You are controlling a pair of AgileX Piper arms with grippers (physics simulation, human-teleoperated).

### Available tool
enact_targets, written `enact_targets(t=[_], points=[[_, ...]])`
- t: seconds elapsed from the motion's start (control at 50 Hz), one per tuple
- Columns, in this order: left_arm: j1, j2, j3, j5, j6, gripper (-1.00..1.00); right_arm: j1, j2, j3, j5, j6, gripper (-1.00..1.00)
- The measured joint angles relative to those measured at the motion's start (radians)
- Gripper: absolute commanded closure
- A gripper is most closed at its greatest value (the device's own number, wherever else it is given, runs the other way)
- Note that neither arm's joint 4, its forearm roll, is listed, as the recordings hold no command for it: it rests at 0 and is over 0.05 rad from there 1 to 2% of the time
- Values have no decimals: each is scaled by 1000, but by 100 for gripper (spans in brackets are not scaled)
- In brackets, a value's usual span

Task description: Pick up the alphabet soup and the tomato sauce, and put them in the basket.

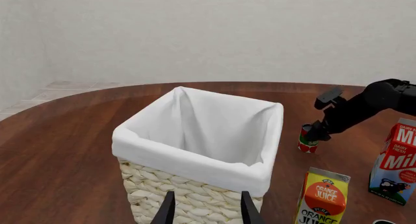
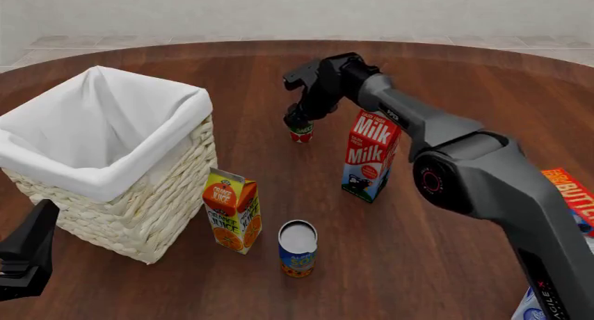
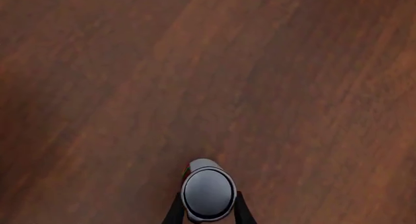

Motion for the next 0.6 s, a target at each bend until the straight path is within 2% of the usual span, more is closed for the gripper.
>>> enact_targets(t=[0.6], points=[[0,0,0,0,0,-100,10,-54,87,-38,-10,100]])
